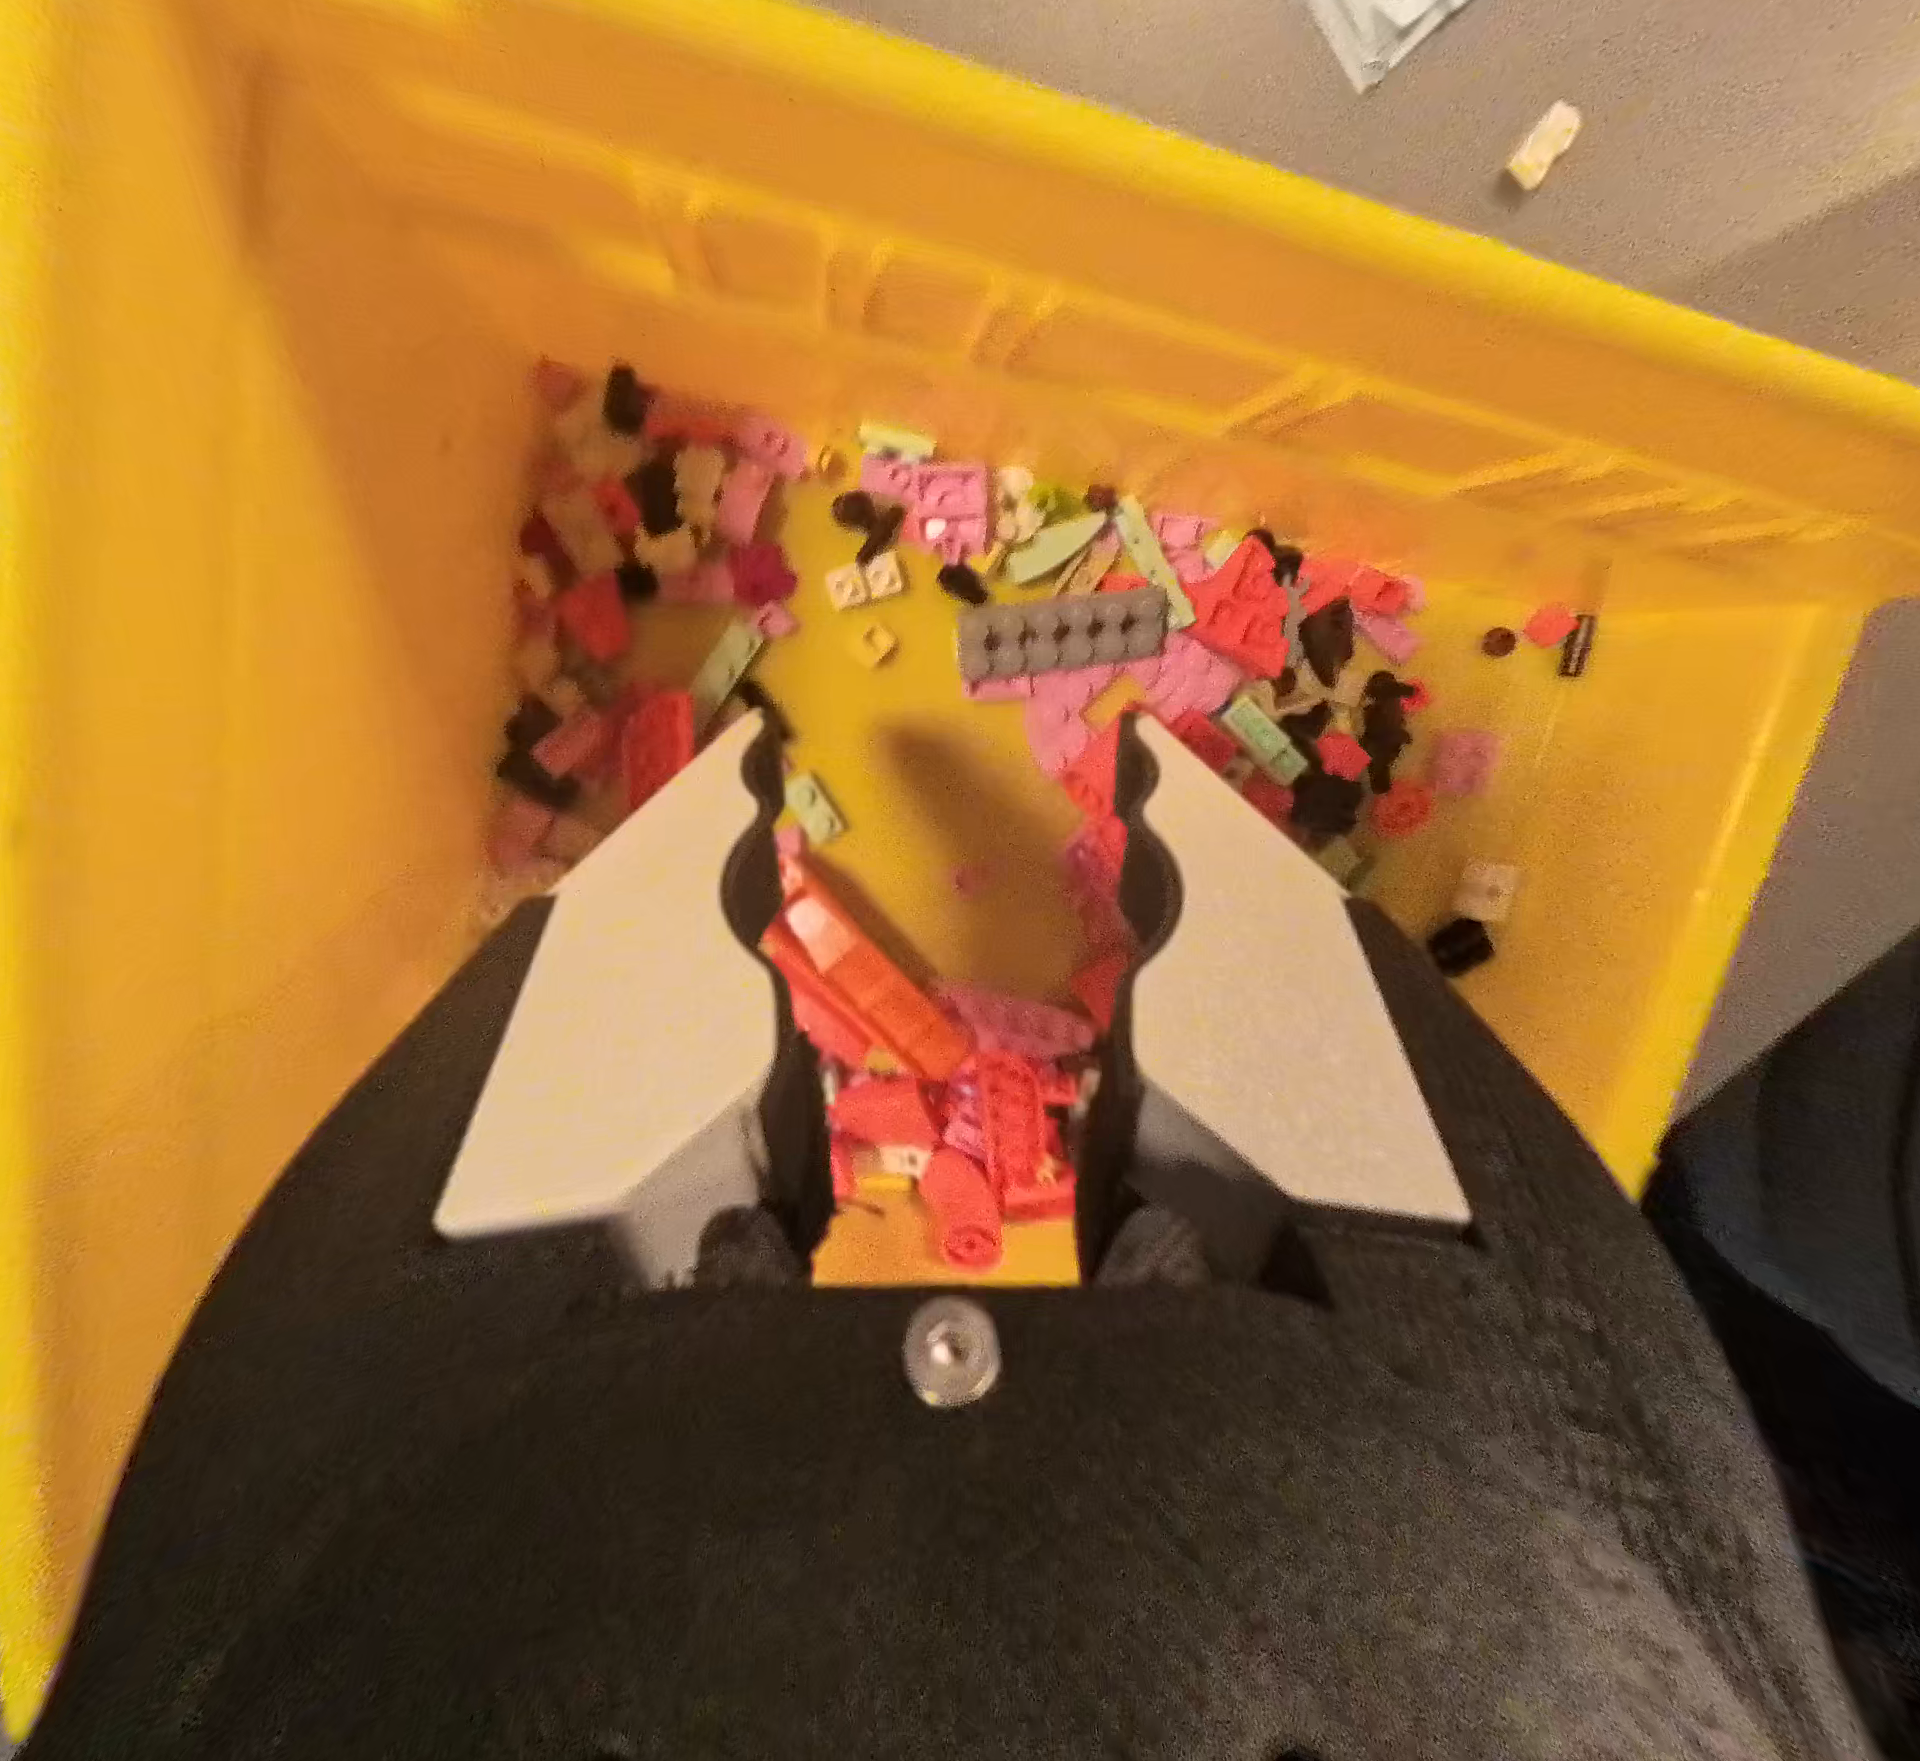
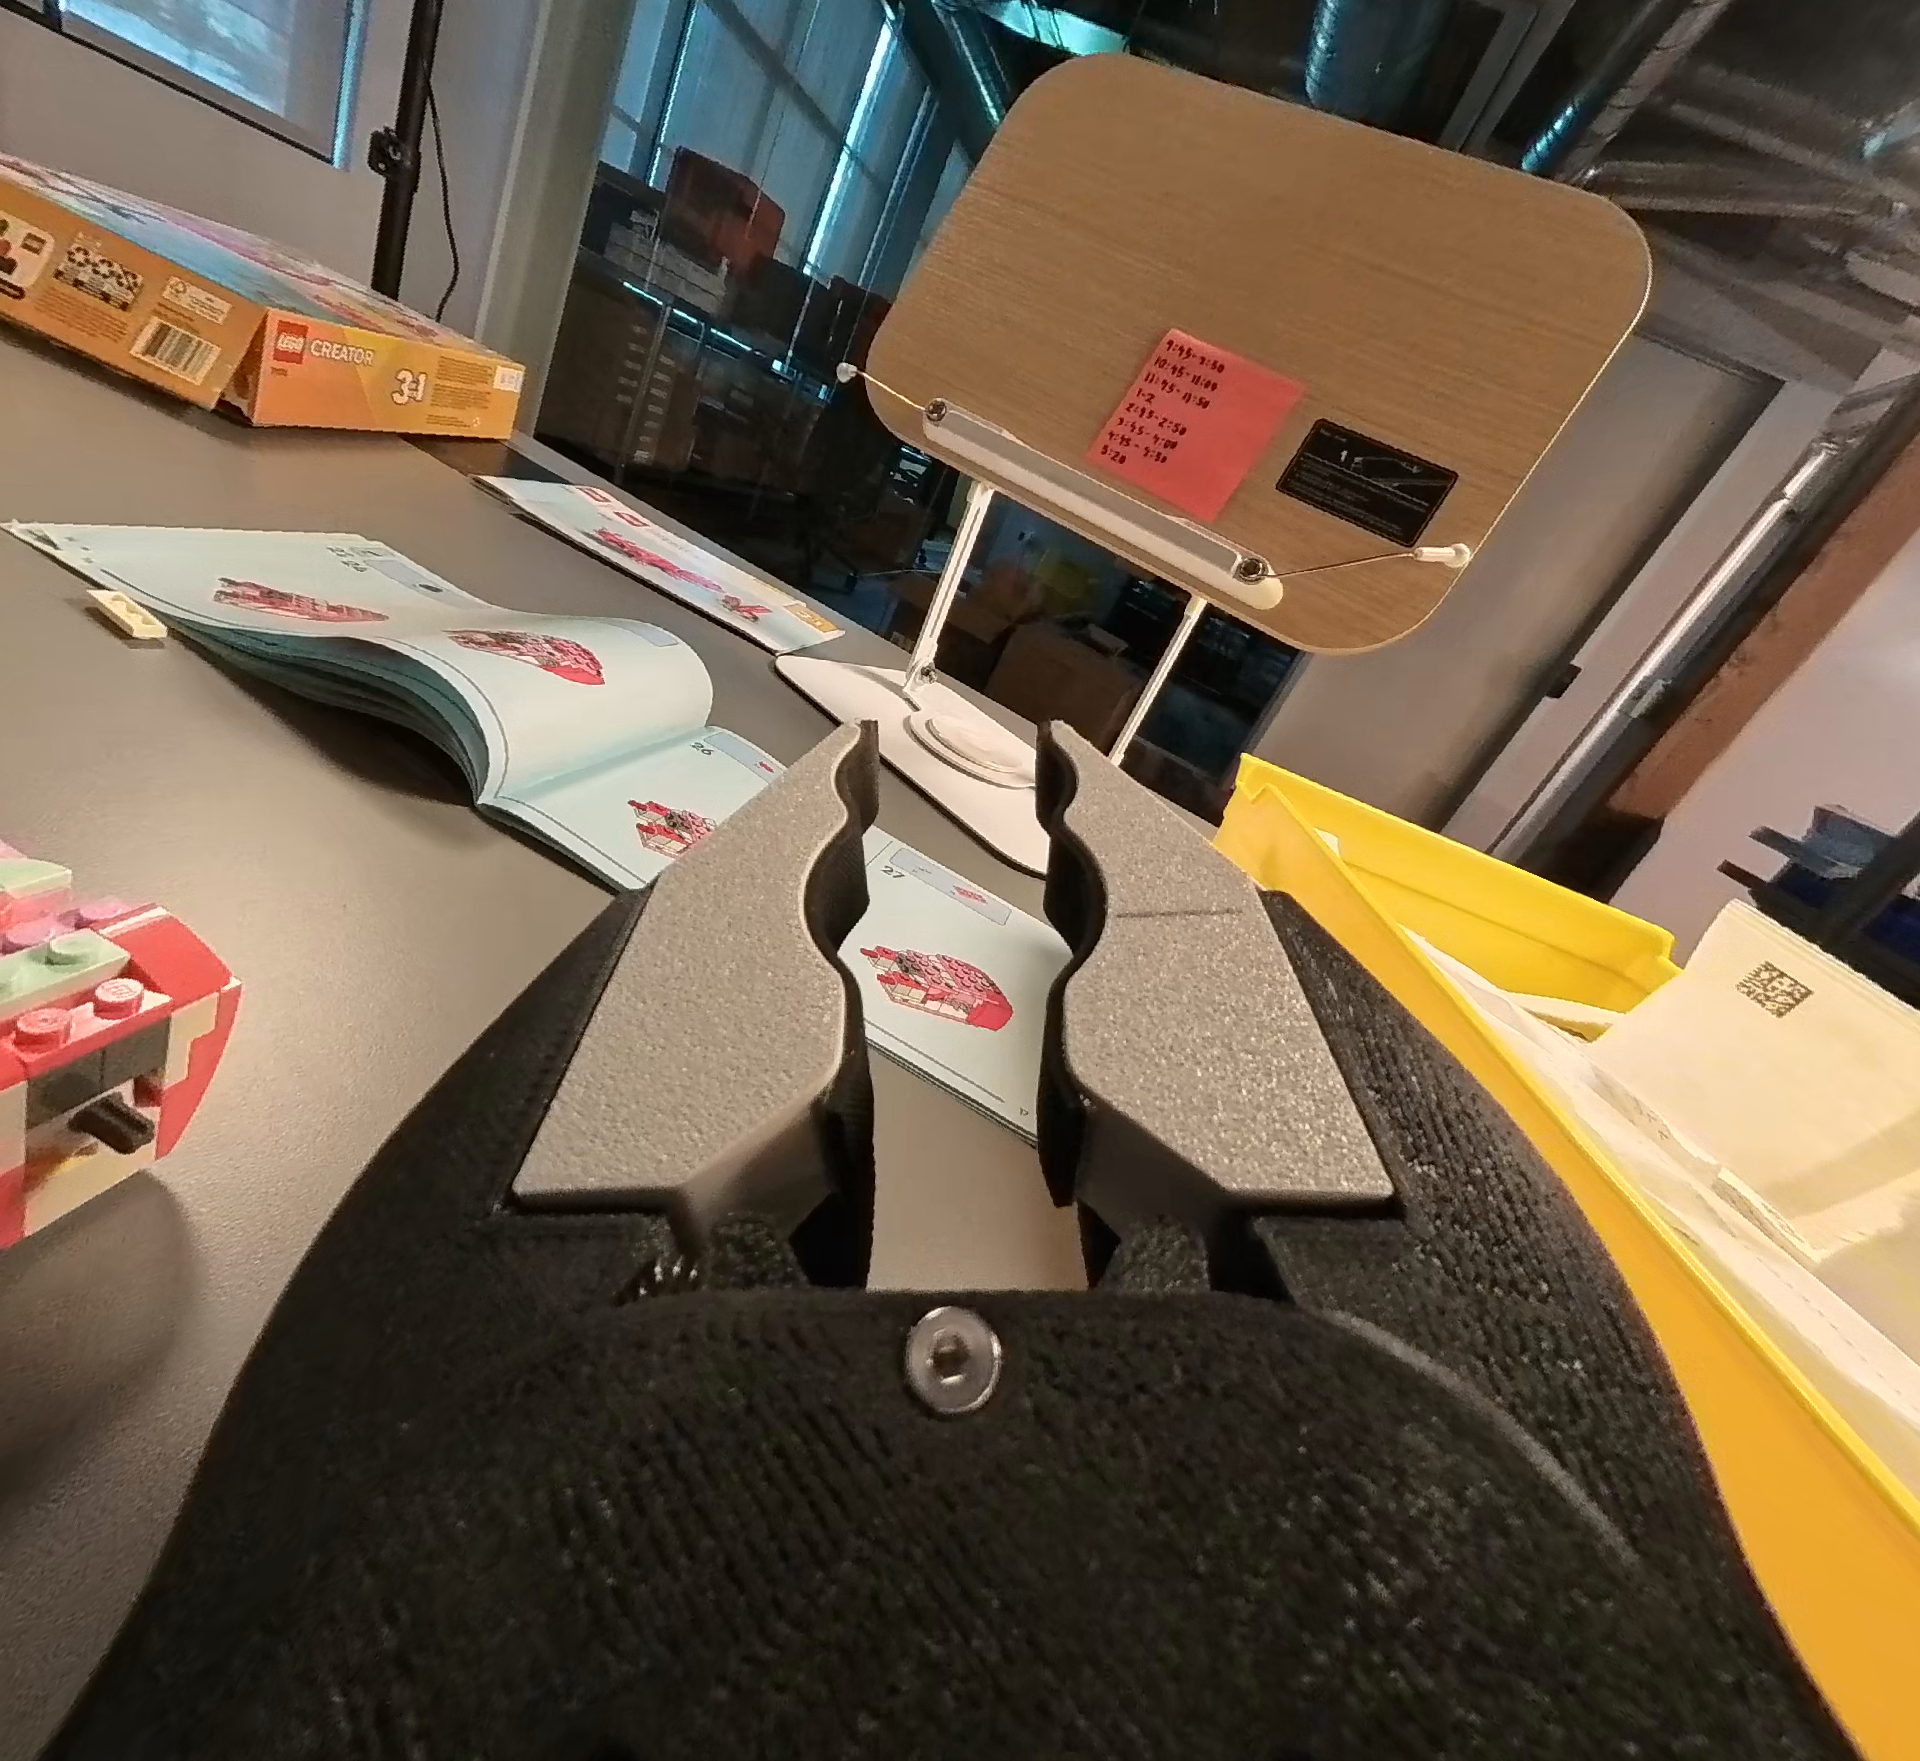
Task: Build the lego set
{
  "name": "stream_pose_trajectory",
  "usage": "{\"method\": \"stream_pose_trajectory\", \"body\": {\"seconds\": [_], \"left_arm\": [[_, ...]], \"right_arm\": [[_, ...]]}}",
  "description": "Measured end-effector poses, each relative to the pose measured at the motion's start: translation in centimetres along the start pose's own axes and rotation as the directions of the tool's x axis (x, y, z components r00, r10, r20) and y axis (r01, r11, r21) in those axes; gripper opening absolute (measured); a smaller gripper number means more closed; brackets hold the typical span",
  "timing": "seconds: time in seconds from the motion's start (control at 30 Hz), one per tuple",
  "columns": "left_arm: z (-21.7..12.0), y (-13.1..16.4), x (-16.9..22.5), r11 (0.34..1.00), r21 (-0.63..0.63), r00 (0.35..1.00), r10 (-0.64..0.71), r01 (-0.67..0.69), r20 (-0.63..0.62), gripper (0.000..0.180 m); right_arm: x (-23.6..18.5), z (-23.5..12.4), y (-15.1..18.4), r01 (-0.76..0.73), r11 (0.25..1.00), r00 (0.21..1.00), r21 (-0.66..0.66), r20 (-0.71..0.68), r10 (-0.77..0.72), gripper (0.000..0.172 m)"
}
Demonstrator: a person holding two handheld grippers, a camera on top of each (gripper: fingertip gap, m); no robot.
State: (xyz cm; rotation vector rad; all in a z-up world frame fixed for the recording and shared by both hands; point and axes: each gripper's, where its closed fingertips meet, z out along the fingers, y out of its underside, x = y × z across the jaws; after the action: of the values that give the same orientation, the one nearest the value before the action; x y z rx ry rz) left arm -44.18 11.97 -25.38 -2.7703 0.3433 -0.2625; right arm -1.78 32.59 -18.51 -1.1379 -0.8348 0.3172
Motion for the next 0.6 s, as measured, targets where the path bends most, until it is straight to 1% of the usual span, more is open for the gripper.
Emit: {"method": "stream_pose_trajectory", "body": {"seconds": [0.07, 0.13, 0.2, 0.23, 0.27, 0.3, 0.33, 0.43, 0.5, 0.53, 0.57, 0.6], "left_arm": [[1.0, -0.3, 0.1, 0.996, -0.012, 0.995, 0.089, -0.089, 0.040, 0.059], [2.2, -0.4, 0.5, 0.984, -0.040, 0.983, 0.174, -0.172, 0.052, 0.055], [3.3, -0.2, 0.6, 0.979, -0.085, 0.980, 0.192, -0.187, 0.055, 0.052], [3.8, -0.1, 0.9, 0.979, -0.098, 0.982, 0.184, -0.179, 0.037, 0.051], [4.0, -0.3, 1.4, 0.983, -0.083, 0.986, 0.166, -0.166, -0.003, 0.045], [4.1, -0.5, 1.5, 0.987, -0.077, 0.990, 0.141, -0.142, -0.014, 0.035], [4.0, -0.6, 1.2, 0.991, -0.078, 0.994, 0.108, -0.108, -0.001, 0.032], [3.3, -0.2, -1.8, 0.996, -0.084, 0.992, 0.003, 0.007, 0.123, 0.031], [2.7, 0.3, -3.6, 0.994, -0.067, 0.981, -0.074, 0.087, 0.179, 0.031], [2.4, 0.3, -4.2, 0.992, -0.047, 0.976, -0.109, 0.120, 0.188, 0.031], [2.1, 0.1, -4.2, 0.991, -0.013, 0.978, -0.127, 0.131, 0.167, 0.033], [1.9, -0.4, -3.6, 0.992, 0.028, 0.985, -0.124, 0.122, 0.116, 0.042]], "right_arm": [[0.0, 0.0, 0.0, 0.003, 1.000, 1.000, -0.001, 0.001, -0.003, 0.029], [0.0, 0.0, 0.0, 0.004, 1.000, 1.000, -0.002, 0.001, -0.004, 0.029], [0.0, 0.0, 0.0, 0.004, 1.000, 1.000, -0.001, 0.000, -0.004, 0.029], [0.0, 0.0, 0.0, 0.004, 1.000, 1.000, -0.001, 0.000, -0.004, 0.029], [0.0, 0.0, 0.0, 0.003, 1.000, 1.000, -0.001, 0.000, -0.003, 0.028], [0.0, 0.0, 0.0, 0.003, 1.000, 1.000, 0.000, 0.000, -0.003, 0.028], [0.0, 0.0, 0.0, 0.003, 1.000, 1.000, 0.000, 0.001, -0.003, 0.028], [-0.1, 0.0, 0.0, 0.002, 1.000, 1.000, 0.001, 0.003, -0.003, 0.028], [-0.1, 0.0, -0.1, 0.000, 1.000, 1.000, 0.003, 0.005, 0.000, 0.028], [-0.1, 0.0, -0.1, -0.001, 1.000, 1.000, 0.004, 0.006, 0.001, 0.028], [-0.1, 0.0, -0.1, -0.002, 1.000, 1.000, 0.004, 0.006, 0.002, 0.028], [-0.1, 0.0, -0.1, -0.003, 1.000, 1.000, 0.005, 0.006, 0.003, 0.028]]}}
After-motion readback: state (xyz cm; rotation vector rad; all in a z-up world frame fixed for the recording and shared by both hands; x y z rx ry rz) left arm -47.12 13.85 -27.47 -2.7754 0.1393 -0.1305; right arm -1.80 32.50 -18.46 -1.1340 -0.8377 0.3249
